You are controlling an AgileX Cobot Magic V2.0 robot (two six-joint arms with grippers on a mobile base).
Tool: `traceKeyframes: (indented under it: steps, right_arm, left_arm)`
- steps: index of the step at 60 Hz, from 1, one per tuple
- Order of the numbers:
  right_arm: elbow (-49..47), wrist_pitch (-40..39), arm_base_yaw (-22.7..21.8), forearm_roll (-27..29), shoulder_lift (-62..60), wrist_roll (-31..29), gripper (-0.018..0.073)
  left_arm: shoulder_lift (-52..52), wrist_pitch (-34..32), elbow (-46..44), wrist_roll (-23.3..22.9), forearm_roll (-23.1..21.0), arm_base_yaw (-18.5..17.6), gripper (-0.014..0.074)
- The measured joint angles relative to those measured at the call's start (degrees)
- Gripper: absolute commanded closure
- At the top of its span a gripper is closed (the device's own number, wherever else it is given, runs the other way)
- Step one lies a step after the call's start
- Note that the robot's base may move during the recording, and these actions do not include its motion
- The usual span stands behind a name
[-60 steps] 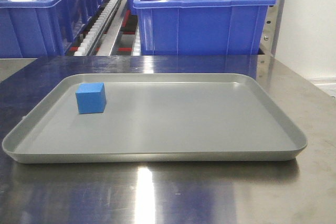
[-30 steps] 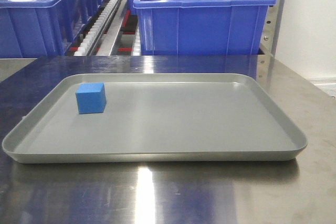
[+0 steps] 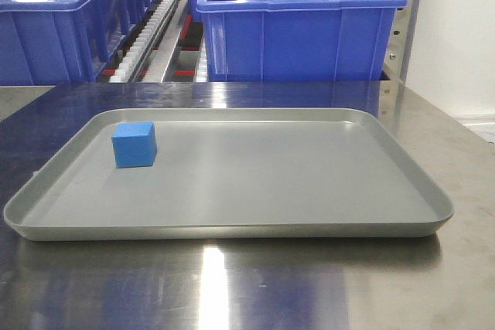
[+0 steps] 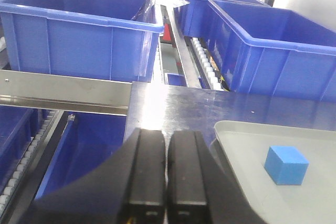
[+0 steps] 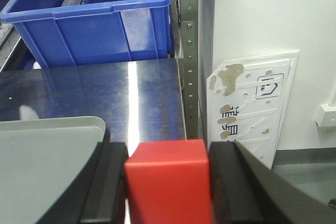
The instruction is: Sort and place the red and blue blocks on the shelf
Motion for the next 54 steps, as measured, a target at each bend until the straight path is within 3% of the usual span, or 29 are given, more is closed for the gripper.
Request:
traceKeyframes:
  steps: [46, 54]
  right_arm:
    - [0.0, 0.2, 0.0, 0.0, 0.0, 0.0, 0.0505]
    - [0.0, 0.31, 0.0, 0.0, 0.0, 0.0, 0.0505]
  left_arm:
    - [0.0, 0.0, 0.0, 0.0, 0.0, -0.34, 0.0474]
    - [5.39, 0.64, -2.01, 0.0, 0.0, -1.67, 0.0474]
